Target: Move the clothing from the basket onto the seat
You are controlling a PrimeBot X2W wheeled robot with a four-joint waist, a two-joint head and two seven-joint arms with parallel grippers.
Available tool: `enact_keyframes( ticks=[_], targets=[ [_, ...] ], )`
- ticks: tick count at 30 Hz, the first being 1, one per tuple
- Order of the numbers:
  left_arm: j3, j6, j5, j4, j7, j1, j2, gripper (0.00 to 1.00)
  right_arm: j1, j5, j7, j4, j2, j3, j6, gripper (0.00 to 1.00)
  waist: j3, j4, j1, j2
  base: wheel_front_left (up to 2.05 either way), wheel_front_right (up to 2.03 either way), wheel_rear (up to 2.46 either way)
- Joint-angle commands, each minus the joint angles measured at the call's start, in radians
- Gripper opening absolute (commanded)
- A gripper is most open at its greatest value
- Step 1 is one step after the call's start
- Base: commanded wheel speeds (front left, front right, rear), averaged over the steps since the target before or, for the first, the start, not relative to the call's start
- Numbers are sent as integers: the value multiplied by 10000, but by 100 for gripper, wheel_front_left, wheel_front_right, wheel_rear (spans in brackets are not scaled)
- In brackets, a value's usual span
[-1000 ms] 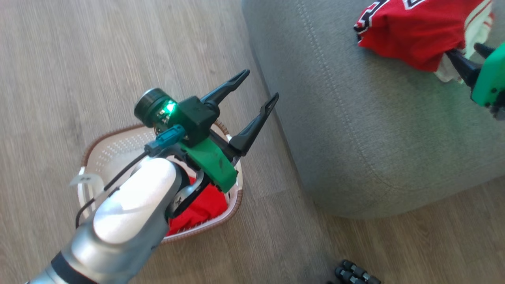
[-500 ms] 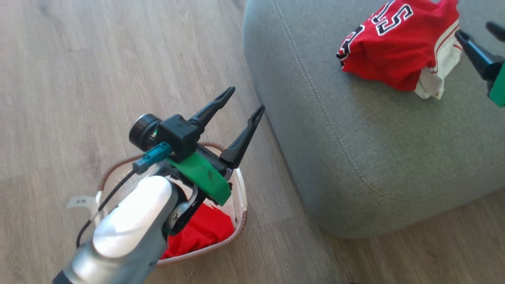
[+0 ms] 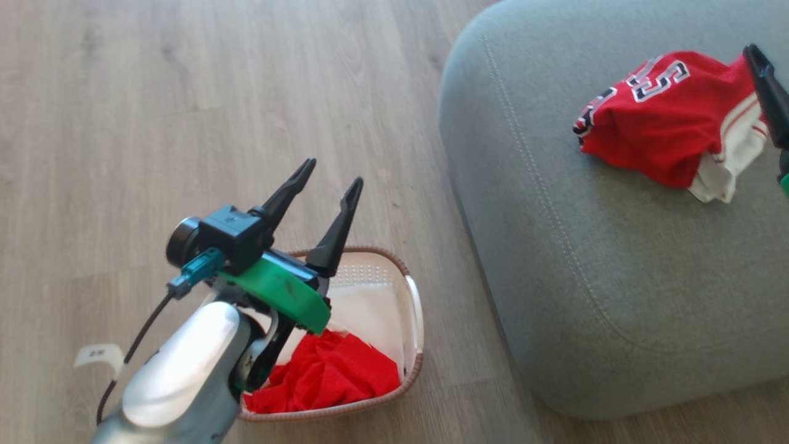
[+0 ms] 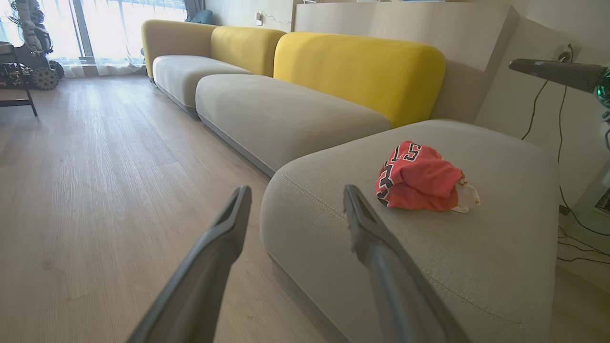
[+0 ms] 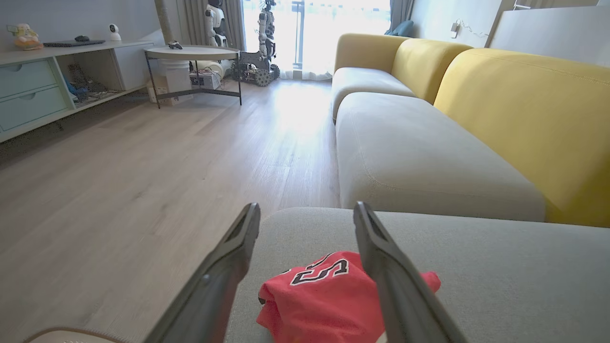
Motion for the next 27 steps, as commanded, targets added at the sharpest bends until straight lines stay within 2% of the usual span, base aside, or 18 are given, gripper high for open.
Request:
enact_keyframes(
  ticks=[1, 7, 19, 27],
  targets=[
    [506, 82, -46, -360, -94, -253, 300, 100, 222, -183, -131, -406, -124, -254, 71, 100, -225, 242, 0, -1, 0, 0, 0],
    [729, 297, -190, -523, -147, 81, 504, 100, 1283, -1035, -142, -1355, 688, -1434, 71, 100, -529, 600, 0, -1, 0, 0, 0],
    [1434, 972, -495, -901, -302, 1146, 987, 100, 3403, -2675, -373, -2971, 3224, -3430, 71, 100, -906, 1197, 0, -1, 0, 0, 0],
    [2056, 1529, -561, -1057, -424, 2018, 1079, 100, 4535, -3118, -864, -3660, 4216, -3870, 71, 100, -1139, 1502, 0, -1, 0, 0, 0]
  ],
)
